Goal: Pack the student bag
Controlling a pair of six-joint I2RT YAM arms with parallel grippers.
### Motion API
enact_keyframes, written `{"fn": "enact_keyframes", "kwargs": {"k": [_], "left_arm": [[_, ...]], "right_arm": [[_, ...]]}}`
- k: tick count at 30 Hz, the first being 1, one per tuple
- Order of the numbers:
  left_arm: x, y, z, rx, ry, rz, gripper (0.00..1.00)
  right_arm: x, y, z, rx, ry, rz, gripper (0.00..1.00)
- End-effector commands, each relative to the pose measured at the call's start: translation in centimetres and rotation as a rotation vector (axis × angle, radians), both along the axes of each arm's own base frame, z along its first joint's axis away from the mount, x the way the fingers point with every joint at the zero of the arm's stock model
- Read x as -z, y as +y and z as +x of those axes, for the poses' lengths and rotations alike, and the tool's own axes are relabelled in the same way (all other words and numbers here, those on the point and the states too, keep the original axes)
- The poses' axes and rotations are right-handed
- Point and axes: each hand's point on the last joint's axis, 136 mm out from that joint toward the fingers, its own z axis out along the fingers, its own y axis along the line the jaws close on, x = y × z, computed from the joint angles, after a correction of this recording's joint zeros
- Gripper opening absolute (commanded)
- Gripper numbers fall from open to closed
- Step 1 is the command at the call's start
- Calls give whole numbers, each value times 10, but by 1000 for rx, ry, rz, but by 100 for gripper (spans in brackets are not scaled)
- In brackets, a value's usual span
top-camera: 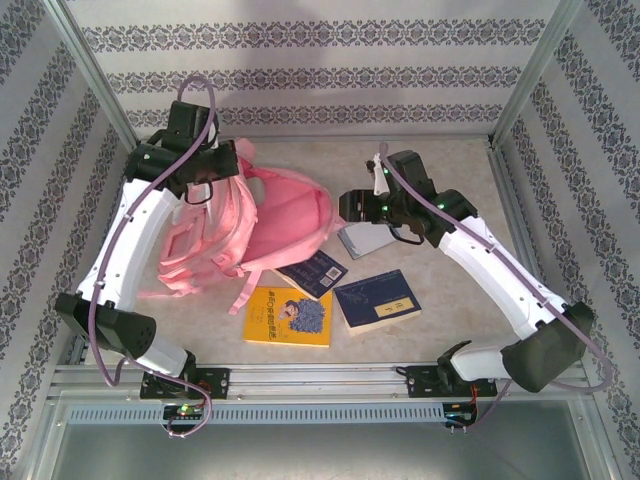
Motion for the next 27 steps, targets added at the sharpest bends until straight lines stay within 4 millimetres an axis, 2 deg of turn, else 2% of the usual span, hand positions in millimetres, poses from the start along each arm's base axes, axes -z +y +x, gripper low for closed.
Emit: {"fn": "enact_keyframes", "kwargs": {"k": [1,4,6,8,11,14,19,23,27], "left_arm": [[-24,6,9,-65,-111,-63,0],[-20,4,11,-62,-113,-74,0],[-16,3,11,-64,-103,-79,0],[-12,2,10,-63,-92,-89,0],[-4,-2,6,-61,-67,-120,0],[14,-11,-1,-45,-13,-176,0],[50,-15,-19,-49,69,-202,0],[67,-12,-28,-71,109,-203,0],[81,-16,-32,-75,145,-207,0]], "right_arm": [[33,7,-45,-172,78,-106,80],[61,21,-72,-321,130,-227,86],[81,22,-75,-334,163,-304,87],[102,15,-70,-271,263,-304,88],[127,19,-59,-172,407,-78,89],[142,20,-42,-116,466,54,88],[177,23,-25,-122,557,37,88],[206,24,-19,-93,642,-1,87],[217,32,-21,-57,716,50,86]]}}
